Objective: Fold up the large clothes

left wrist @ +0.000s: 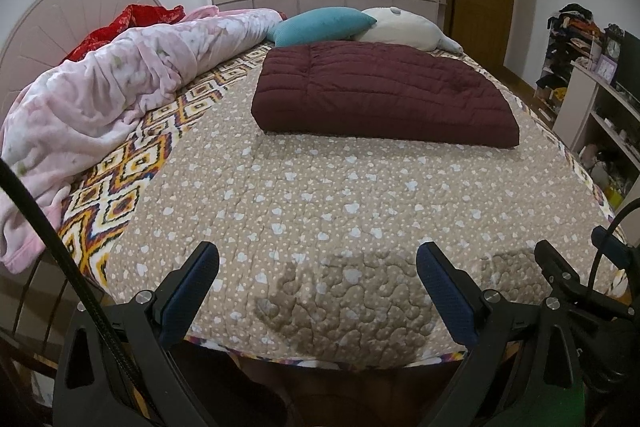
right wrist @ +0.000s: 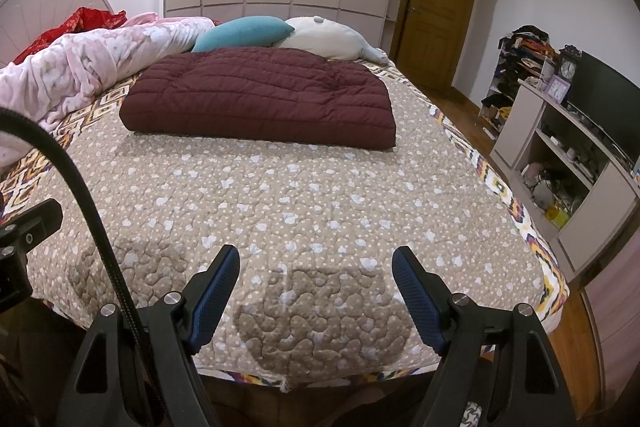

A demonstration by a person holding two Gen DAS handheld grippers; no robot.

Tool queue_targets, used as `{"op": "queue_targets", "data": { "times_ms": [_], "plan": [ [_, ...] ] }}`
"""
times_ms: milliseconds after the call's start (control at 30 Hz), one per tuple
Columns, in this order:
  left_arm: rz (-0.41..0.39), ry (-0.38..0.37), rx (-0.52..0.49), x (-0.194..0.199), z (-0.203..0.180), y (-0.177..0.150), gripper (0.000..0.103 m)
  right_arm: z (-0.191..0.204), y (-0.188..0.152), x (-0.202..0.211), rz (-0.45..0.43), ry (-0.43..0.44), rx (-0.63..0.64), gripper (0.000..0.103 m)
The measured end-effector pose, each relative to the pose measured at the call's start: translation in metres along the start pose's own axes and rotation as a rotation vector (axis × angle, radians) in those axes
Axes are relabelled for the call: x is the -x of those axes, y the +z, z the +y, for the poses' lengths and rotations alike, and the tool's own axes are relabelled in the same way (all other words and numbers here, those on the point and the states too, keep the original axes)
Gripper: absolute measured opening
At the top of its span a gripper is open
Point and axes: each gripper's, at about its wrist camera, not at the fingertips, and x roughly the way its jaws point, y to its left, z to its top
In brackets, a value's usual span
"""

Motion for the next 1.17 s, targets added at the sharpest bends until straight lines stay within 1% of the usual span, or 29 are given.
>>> {"op": "queue_targets", "data": {
  "times_ms": [800,1000,1167],
  "plan": [
    [0.004,0.007,-0.006,-0.0022,0.0005,-0.0031,0.098,-0.0007,-0.002,-0.0044,0.013,0.013,0.004,0.083],
    [-0.031,0.036,-0.013,0.0013,0.0024,-0.0064,0.098,-0.0004,-0.0033,-0.0054,0.017,0.016,0.006,0.083],
    [-0.019,0.046,-0.014,-0.0004,0.0039,-0.0063,0.098,-0.0008,-0.004,-0.0064,0.019,0.017,0.006,0.083]
  ]
}}
